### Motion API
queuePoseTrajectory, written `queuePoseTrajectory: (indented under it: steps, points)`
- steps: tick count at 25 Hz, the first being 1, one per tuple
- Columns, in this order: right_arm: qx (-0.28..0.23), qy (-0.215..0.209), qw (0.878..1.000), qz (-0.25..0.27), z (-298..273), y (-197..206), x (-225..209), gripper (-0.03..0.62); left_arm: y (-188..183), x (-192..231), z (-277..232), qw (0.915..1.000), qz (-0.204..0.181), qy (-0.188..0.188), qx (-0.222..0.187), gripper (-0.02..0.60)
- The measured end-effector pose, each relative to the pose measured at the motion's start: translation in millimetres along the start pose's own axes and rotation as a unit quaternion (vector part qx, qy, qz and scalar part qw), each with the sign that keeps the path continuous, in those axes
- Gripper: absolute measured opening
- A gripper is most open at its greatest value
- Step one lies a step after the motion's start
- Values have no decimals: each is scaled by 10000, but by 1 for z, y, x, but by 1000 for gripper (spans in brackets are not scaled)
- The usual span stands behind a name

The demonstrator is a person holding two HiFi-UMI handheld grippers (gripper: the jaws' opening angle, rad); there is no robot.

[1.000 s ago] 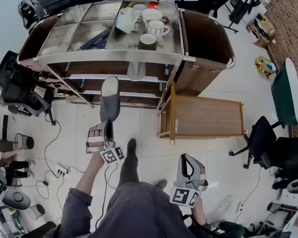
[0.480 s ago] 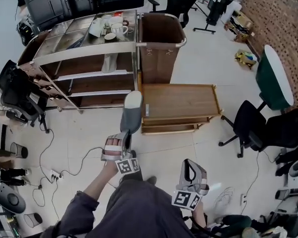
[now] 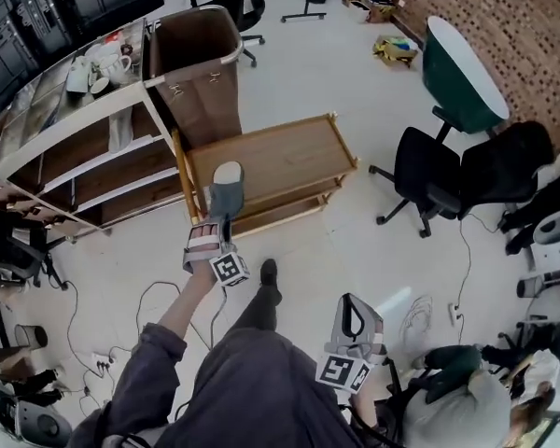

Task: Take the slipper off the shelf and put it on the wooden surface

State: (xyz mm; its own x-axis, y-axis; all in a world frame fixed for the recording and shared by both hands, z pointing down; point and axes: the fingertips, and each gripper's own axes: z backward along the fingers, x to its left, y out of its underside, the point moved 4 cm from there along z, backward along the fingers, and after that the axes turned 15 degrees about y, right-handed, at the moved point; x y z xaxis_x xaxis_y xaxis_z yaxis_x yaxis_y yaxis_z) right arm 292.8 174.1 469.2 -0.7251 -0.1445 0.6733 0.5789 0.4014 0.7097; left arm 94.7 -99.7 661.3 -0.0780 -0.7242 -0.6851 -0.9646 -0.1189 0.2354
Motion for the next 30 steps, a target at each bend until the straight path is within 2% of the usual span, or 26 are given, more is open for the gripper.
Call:
queuePoseTrajectory:
  steps: [4, 7, 11, 14, 17, 20, 22, 23, 25, 28, 30]
  points:
    - [263, -47, 9996, 67, -36, 13, -10, 14, -7, 10, -66, 9984, 107, 393, 401, 86]
    - [267, -242, 9992, 181, -80, 8, -13, 14, -20, 14, -106, 9958, 312, 714, 489, 84]
    - [92, -630, 9972, 391, -142, -13, -12, 14, -28, 5, -152, 9868, 658, 1333, 649, 85]
    - [-14, -834, 9950, 544, -182, -26, -9, 14, -31, -11, -181, 9720, 1022, 2007, 670, 109]
    - [-5, -981, 9936, 560, -208, -35, -6, 14, -35, -28, -193, 9507, 1433, 2701, 511, 145]
    - [22, -1090, 9924, 578, -225, -36, -3, 14, -38, -37, -202, 9300, 1936, 3107, 321, 174]
    - [34, -1183, 9912, 593, -232, -34, 1, 14, -37, -34, -201, 9233, 2240, 3111, 232, 198]
    - [35, -1233, 9906, 595, -233, -33, 2, 14, -36, -33, -197, 9230, 2328, 3058, 197, 201]
    - [2, -1330, 9893, 595, -235, -32, 4, 14, -35, -27, -184, 9286, 2372, 2851, 119, 199]
    - [-150, -1475, 9871, 609, -237, -33, 9, 14, -39, -10, -156, 9417, 2357, 2398, -68, 170]
    - [-287, -1606, 9846, 630, -233, -33, 12, 14, -48, -6, -136, 9448, 2412, 2209, -187, 170]
